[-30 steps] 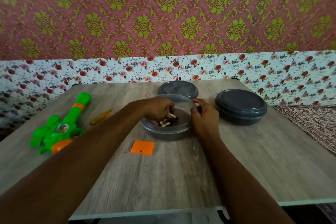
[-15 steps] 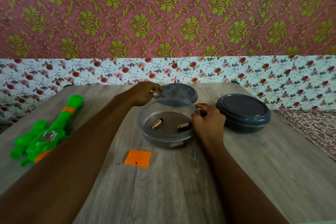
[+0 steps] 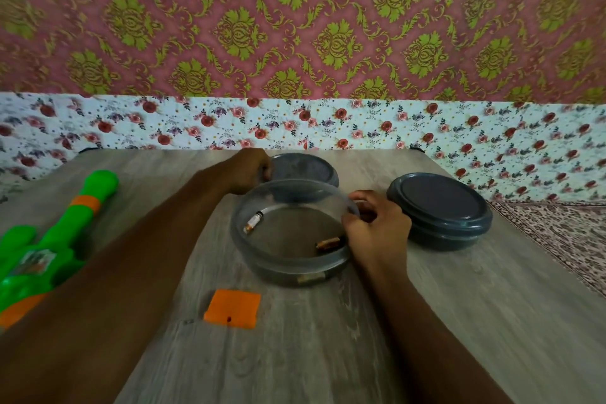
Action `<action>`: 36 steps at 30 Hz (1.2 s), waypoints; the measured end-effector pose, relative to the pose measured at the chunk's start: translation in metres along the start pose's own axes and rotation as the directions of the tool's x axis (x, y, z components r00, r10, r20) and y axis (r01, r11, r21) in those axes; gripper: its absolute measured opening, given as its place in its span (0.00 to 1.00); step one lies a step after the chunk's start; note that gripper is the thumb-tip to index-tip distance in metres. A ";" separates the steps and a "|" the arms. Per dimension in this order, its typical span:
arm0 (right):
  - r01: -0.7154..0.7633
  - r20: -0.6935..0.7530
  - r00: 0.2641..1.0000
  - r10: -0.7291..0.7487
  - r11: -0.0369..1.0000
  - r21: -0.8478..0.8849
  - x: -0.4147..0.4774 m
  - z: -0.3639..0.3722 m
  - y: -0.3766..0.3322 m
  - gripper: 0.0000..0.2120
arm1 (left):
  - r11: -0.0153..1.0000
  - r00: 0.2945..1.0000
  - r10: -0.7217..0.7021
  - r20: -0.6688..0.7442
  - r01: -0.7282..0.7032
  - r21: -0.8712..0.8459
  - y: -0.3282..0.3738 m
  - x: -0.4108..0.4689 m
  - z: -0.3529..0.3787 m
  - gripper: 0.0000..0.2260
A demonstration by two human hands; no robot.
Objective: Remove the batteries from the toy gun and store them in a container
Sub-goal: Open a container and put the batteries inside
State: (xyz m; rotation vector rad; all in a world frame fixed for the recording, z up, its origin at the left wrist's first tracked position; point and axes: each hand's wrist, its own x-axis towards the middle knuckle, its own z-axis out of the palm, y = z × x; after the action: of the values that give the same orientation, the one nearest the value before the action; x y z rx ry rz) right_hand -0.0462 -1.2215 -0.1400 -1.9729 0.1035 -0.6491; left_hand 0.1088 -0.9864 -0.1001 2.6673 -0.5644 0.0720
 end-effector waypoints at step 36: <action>0.005 -0.077 0.997 -0.010 0.998 -0.061 0.002 0.000 -0.002 0.12 | 0.667 0.968 0.219 0.123 -0.240 0.706 0.029 -0.039 -0.012 0.20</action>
State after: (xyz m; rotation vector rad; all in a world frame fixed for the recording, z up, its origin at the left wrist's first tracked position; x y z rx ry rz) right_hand -0.0452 -1.2214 -0.1370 -2.0070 0.1649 -0.7354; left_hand 0.0620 -0.9909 -0.0832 3.3325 -1.0692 0.4125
